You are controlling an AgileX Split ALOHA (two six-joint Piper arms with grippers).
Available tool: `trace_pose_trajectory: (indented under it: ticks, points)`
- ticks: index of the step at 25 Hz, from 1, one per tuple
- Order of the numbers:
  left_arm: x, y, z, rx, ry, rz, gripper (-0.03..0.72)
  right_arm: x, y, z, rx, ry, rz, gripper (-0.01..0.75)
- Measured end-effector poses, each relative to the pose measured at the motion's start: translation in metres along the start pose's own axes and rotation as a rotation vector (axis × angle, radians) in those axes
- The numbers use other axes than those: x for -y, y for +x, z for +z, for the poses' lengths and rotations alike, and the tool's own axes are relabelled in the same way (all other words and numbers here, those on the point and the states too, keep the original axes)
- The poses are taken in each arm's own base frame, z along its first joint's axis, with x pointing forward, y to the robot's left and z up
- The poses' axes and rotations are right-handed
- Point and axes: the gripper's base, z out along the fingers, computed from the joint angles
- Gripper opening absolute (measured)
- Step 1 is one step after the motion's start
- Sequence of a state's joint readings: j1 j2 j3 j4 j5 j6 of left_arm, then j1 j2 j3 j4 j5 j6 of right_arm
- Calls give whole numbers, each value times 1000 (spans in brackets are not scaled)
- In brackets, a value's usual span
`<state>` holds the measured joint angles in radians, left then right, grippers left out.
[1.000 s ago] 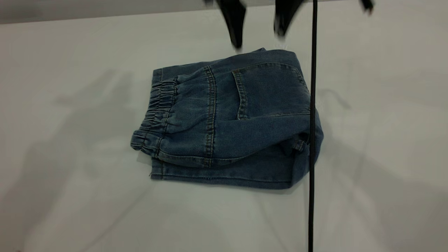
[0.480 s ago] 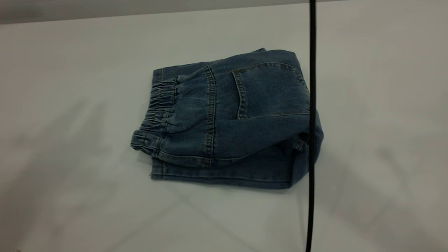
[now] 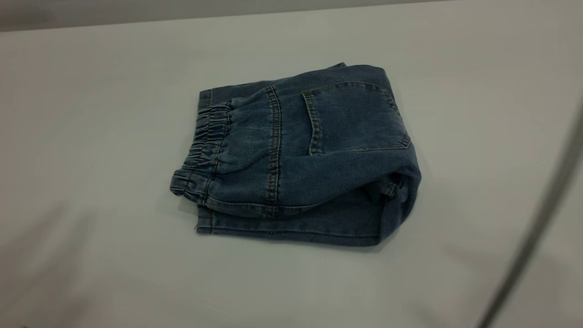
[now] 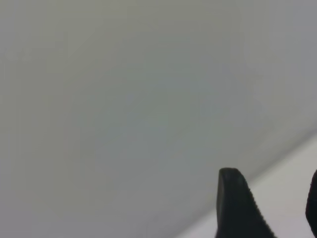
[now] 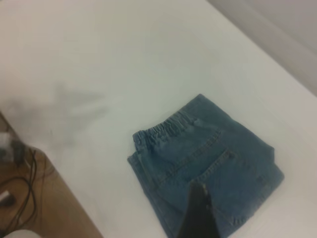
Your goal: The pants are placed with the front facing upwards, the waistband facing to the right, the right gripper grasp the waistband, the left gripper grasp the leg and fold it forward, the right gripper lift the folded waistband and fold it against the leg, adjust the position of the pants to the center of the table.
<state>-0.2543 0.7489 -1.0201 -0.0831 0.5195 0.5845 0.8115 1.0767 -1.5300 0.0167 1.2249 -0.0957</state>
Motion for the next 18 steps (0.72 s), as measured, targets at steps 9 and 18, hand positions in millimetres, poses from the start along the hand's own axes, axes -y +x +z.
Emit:
trace_pose_trajectory:
  ticks: [9, 18]
  points:
    - [32, 24, -67, -111, 210, -177, 321, -11, 114, -60, 224, 6, 113, 468]
    - [68, 81, -106, -208, 256, -323, 321, -20, 220, -35, 220, 0, 192, 468]
